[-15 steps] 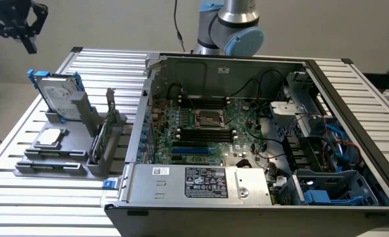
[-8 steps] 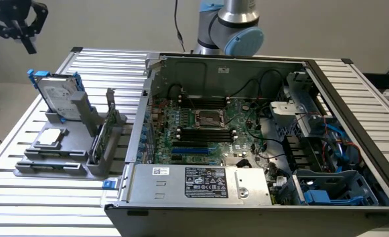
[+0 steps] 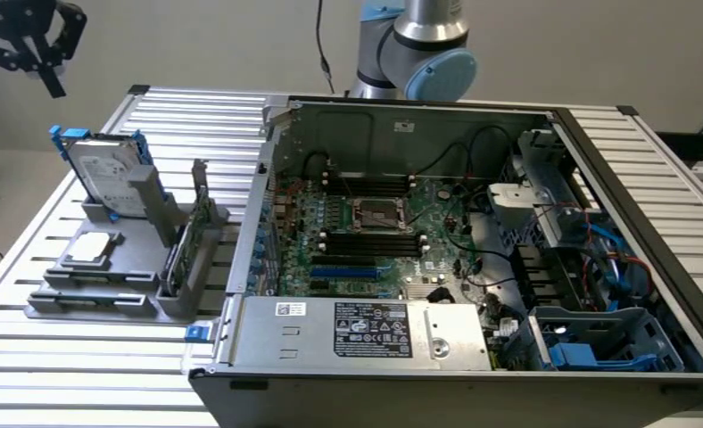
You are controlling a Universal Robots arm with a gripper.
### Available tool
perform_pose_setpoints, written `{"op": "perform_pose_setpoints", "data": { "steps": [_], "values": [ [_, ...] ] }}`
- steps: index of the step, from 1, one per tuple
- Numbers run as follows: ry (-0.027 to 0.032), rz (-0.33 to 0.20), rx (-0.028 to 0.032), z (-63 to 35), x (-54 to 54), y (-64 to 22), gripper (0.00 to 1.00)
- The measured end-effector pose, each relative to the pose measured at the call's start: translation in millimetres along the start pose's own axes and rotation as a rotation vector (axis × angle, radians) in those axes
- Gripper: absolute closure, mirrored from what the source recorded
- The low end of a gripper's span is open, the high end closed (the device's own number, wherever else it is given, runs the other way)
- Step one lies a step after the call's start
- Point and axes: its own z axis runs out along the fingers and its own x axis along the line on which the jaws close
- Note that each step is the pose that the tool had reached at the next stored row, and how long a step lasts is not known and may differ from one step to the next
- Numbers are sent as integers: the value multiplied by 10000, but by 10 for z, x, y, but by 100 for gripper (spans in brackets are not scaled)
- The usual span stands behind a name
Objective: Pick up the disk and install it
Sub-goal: 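Pick up the disk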
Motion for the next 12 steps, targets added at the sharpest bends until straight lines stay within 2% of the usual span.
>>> {"op": "perform_pose_setpoints", "data": {
  "steps": [12],
  "values": [
    [98,-2183,10,0,0,0,89]
  ]
}}
